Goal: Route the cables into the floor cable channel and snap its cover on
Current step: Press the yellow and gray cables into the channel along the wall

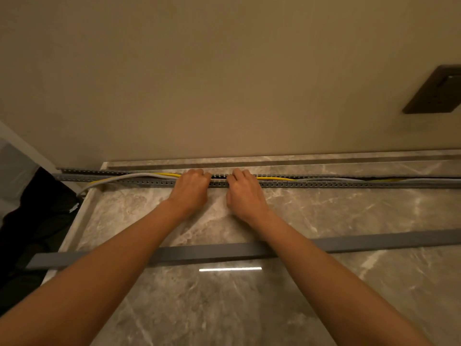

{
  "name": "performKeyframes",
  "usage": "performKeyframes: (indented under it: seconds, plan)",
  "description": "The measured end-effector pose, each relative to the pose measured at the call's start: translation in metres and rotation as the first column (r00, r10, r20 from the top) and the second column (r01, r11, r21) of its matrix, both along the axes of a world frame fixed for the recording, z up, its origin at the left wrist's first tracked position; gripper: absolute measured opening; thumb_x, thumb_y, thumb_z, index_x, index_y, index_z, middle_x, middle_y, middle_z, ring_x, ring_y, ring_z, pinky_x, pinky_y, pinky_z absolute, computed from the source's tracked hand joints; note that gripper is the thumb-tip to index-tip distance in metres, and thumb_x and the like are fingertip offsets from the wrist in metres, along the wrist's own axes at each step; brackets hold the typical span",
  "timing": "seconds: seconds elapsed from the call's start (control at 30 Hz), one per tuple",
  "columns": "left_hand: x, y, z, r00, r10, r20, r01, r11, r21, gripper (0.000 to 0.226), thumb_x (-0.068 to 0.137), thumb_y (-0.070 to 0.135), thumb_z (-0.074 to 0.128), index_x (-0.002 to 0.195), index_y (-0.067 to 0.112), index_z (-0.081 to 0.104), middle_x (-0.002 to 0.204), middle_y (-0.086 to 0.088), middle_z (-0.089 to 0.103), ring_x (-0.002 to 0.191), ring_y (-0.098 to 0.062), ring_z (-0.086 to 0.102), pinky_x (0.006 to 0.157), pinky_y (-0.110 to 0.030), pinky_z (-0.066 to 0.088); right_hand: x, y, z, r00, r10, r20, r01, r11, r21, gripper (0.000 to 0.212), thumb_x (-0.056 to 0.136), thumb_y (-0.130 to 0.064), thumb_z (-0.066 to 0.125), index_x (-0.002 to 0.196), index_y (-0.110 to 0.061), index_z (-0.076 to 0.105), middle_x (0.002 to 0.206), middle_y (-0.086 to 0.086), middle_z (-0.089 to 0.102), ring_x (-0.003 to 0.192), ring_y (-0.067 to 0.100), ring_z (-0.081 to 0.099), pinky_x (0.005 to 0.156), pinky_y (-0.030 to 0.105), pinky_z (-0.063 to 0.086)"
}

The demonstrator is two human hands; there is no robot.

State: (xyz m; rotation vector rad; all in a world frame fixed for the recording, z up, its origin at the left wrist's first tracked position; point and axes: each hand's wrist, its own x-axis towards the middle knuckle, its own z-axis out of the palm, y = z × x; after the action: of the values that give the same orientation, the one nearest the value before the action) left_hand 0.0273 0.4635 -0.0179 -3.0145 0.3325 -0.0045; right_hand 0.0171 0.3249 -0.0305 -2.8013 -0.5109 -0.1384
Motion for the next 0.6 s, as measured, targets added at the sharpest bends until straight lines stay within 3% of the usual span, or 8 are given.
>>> performKeyframes:
  seconds: [0.1,0.17,0.23,0.37,0.5,0.6]
  plan:
    - [0.004,-0.009,0.005,1.0,0.009,-0.017,-0.009,1.0,0.008,0.022,0.082,0.004,0.049,0.104,0.003,0.056,0.104,-0.019,0.063,0.095,-0.037,0.058,0.075,-0.04,0.047,-0.003,-0.02,-0.001,0.995,-0.084,0.059,0.083,0.996,0.013,0.023,0.077,0.002,0.05,0.097,0.006,0.062,0.1,0.022,0.063,0.094,0.036,0.057,0.086,0.043,0.047]
    - [0.002,-0.016,0.006,1.0,0.002,-0.009,-0.002,1.0,-0.002,0.021,0.084,0.002,0.046,0.103,0.002,0.056,0.102,-0.019,0.063,0.092,-0.038,0.059,0.071,-0.041,0.046,-0.007,-0.033,-0.001,0.984,-0.129,0.12,0.129,0.992,0.008,0.013,0.063,0.007,0.063,0.075,0.005,0.066,0.076,0.02,0.066,0.07,0.035,0.063,0.069,0.039,0.055]
    - [-0.002,-0.022,0.003,1.0,-0.011,0.017,0.012,0.999,-0.041,0.022,0.085,-0.003,0.044,0.103,0.0,0.056,0.101,-0.02,0.061,0.09,-0.038,0.059,0.067,-0.041,0.044,-0.009,-0.041,-0.002,0.982,-0.131,0.14,0.136,0.99,-0.025,0.012,0.058,0.007,0.067,0.069,0.004,0.067,0.067,0.017,0.066,0.061,0.033,0.063,0.064,0.036,0.056]
    - [-0.005,-0.03,0.0,1.0,0.018,0.017,-0.016,0.995,-0.096,0.024,0.083,-0.007,0.045,0.101,-0.004,0.059,0.101,-0.021,0.059,0.09,-0.039,0.058,0.065,-0.042,0.044,-0.002,-0.037,0.007,0.991,-0.131,-0.023,0.13,0.991,-0.018,0.026,0.078,-0.004,0.049,0.097,0.007,0.063,0.102,0.021,0.064,0.094,0.038,0.058,0.086,0.042,0.045]
    - [-0.001,-0.02,0.006,1.0,0.002,-0.029,-0.008,0.978,-0.211,0.029,0.083,-0.005,0.046,0.106,0.001,0.062,0.105,-0.02,0.058,0.093,-0.039,0.057,0.074,-0.044,0.047,0.005,-0.038,0.02,0.98,-0.173,-0.094,0.177,0.984,0.026,0.028,0.082,-0.008,0.046,0.097,0.006,0.065,0.106,0.021,0.063,0.096,0.038,0.059,0.081,0.041,0.048]
    - [-0.005,-0.006,0.009,1.0,-0.001,-0.03,-0.009,0.948,-0.319,0.031,0.085,-0.007,0.046,0.11,0.001,0.062,0.11,-0.021,0.056,0.097,-0.038,0.056,0.079,-0.046,0.05,-0.002,-0.039,0.019,0.982,-0.183,-0.052,0.184,0.983,0.011,0.027,0.084,-0.006,0.045,0.099,0.007,0.063,0.108,0.022,0.062,0.098,0.038,0.058,0.083,0.041,0.047]
